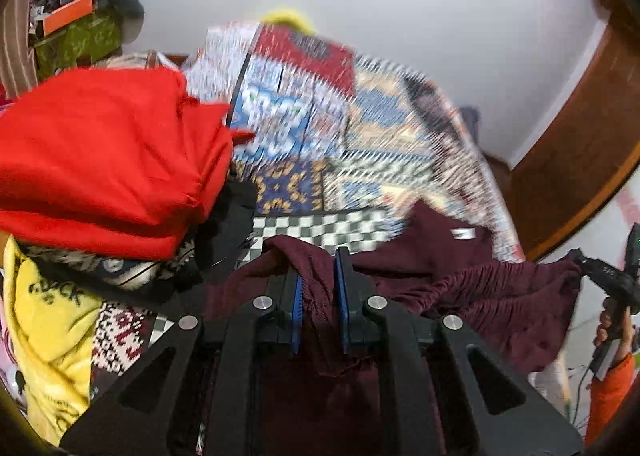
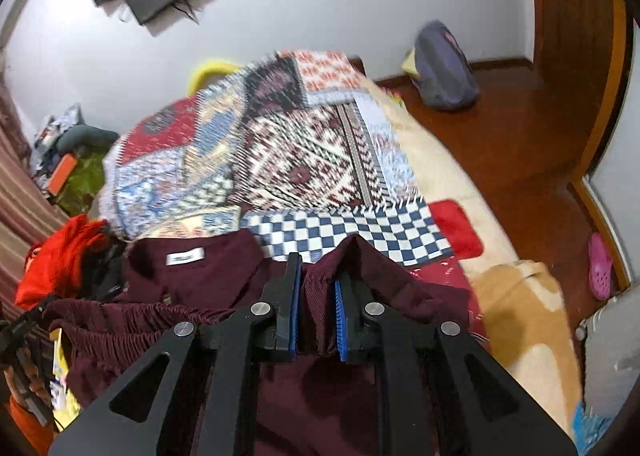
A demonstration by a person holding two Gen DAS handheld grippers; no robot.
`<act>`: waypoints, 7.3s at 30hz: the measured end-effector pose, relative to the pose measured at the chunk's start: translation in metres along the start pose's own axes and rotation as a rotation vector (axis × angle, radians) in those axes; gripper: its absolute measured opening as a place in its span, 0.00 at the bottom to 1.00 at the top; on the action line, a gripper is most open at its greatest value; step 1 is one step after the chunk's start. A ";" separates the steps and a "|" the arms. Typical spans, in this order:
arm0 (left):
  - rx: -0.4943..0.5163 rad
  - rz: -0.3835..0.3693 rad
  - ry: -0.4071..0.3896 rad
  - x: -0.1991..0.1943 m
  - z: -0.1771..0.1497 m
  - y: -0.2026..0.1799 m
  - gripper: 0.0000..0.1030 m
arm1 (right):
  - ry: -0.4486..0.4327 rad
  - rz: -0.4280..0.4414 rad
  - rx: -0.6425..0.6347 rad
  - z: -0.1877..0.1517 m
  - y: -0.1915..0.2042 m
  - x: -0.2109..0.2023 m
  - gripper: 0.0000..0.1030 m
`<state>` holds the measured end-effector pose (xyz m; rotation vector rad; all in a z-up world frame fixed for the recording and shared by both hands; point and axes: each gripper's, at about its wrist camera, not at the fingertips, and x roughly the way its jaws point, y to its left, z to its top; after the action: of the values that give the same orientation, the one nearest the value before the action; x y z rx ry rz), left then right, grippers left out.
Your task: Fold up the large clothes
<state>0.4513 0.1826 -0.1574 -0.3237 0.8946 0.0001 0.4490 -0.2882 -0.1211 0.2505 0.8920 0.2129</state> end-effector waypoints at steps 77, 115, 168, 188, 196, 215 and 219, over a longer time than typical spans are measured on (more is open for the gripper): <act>-0.238 0.033 0.078 -0.065 -0.153 0.049 0.92 | 0.086 -0.204 -0.268 -0.114 0.025 -0.064 0.81; -0.413 -0.119 -0.072 -0.006 -0.105 0.015 0.33 | 0.132 -0.084 -0.410 -0.127 0.121 -0.025 0.81; 0.488 -0.047 -0.041 0.011 -0.130 -0.271 0.31 | 0.320 0.023 -0.138 -0.175 0.027 -0.007 0.81; 0.579 -0.113 0.153 -0.020 -0.146 -0.263 0.44 | 0.113 -0.049 -0.066 -0.138 -0.002 -0.104 0.81; 0.541 -0.218 0.093 -0.078 -0.140 -0.260 0.80 | 0.075 -0.025 -0.091 -0.137 0.010 -0.113 0.81; 0.340 0.090 0.105 -0.031 -0.120 -0.119 0.93 | 0.116 0.124 -0.300 -0.094 0.101 -0.041 0.81; 0.332 0.064 0.135 -0.021 -0.140 -0.108 0.97 | 0.216 0.085 -0.309 -0.106 0.081 -0.009 0.81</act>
<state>0.3454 0.0438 -0.1932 0.0155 1.0200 -0.1115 0.3536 -0.2001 -0.1535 -0.0239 1.0486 0.4585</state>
